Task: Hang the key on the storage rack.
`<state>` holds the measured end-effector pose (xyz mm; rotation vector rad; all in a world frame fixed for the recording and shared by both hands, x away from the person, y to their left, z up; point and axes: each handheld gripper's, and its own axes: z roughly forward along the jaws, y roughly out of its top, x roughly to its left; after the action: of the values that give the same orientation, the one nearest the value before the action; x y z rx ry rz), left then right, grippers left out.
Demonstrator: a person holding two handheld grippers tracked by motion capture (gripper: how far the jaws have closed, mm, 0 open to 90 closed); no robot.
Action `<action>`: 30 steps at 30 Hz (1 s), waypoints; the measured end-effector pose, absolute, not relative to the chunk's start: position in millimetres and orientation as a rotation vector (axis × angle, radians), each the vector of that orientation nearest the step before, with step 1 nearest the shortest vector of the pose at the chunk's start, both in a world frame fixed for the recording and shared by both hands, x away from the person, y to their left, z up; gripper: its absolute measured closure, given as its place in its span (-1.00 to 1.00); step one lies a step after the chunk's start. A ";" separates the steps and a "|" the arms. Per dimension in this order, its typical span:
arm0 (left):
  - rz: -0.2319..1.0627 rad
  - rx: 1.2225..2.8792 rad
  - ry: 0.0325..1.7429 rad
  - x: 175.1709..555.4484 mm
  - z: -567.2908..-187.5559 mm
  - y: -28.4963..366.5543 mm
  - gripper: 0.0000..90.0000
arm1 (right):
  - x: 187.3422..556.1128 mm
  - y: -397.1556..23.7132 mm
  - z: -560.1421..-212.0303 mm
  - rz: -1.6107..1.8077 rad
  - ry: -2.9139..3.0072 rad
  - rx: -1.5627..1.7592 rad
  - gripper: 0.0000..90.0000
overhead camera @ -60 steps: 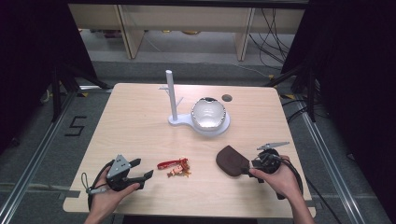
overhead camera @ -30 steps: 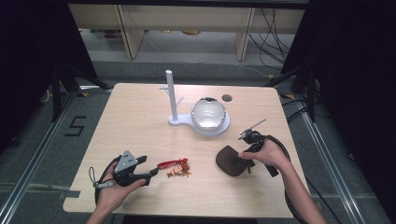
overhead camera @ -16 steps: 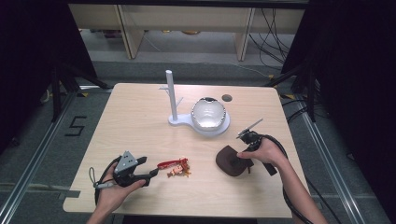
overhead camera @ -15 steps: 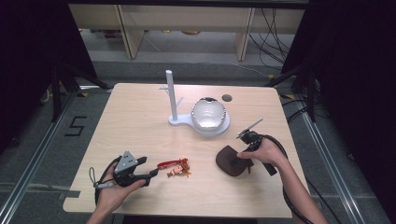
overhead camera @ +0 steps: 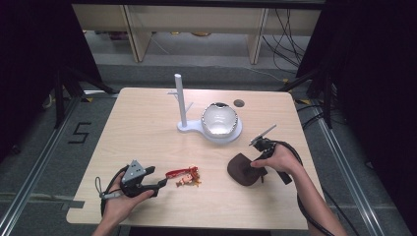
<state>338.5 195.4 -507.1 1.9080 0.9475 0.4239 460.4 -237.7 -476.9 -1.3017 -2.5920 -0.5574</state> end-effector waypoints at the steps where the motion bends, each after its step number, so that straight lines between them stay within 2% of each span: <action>1: 0.422 1.902 0.950 338.3 -507.3 195.2 -0.30 | 459.4 -236.6 -476.7 -0.569 -2.600 -1.318 -0.15; 2: 0.417 1.903 0.941 339.0 -507.8 196.2 -0.30 | 458.9 -237.2 -472.1 -0.558 -2.611 -1.320 -0.03; 6: 0.421 1.904 0.940 339.3 -507.8 196.9 -0.30 | 456.7 -237.3 -467.9 -0.539 -2.634 -1.343 0.06; 8: 0.423 1.906 0.940 339.1 -507.8 197.3 -0.29 | 454.9 -237.4 -463.8 -0.548 -2.631 -1.338 0.19; 9: 0.423 1.907 0.942 339.0 -507.7 197.6 -0.29 | 454.9 -237.4 -463.8 -0.548 -2.631 -1.338 0.19; 10: 0.423 1.907 0.944 339.0 -507.8 197.8 -0.28 | 453.1 -238.5 -459.6 -0.561 -2.656 -1.340 0.29; 30: 0.424 1.902 0.952 338.3 -507.6 200.9 -0.27 | 429.2 -224.4 -432.8 -0.621 -2.814 -1.297 0.49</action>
<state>338.3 200.9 -507.6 1.9015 0.9521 0.4238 429.2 -224.4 -432.8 -1.2974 -2.8138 -0.6206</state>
